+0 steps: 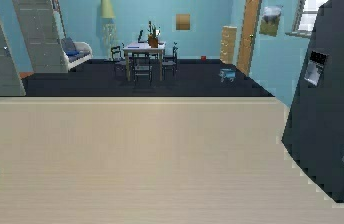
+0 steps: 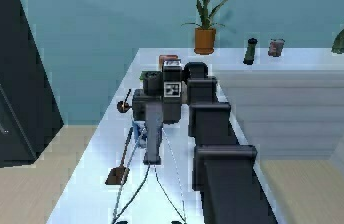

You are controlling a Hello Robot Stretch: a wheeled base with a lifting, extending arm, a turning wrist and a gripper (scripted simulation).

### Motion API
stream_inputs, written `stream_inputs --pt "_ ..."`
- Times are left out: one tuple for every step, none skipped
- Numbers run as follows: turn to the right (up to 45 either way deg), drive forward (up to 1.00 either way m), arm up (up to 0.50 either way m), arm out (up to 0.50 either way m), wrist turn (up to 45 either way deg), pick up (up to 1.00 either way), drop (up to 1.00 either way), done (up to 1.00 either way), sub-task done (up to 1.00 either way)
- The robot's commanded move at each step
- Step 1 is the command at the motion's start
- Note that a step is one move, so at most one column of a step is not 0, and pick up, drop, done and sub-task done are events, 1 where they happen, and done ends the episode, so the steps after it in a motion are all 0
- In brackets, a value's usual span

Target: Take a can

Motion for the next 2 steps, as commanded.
stream_inputs --pt "0.0 0.00 0.00 0.00 45.0 0.00 0.00 0.00 0.00" --pt "0.0 0.00 0.00 0.00 45.0 0.00 0.00 0.00 0.00"
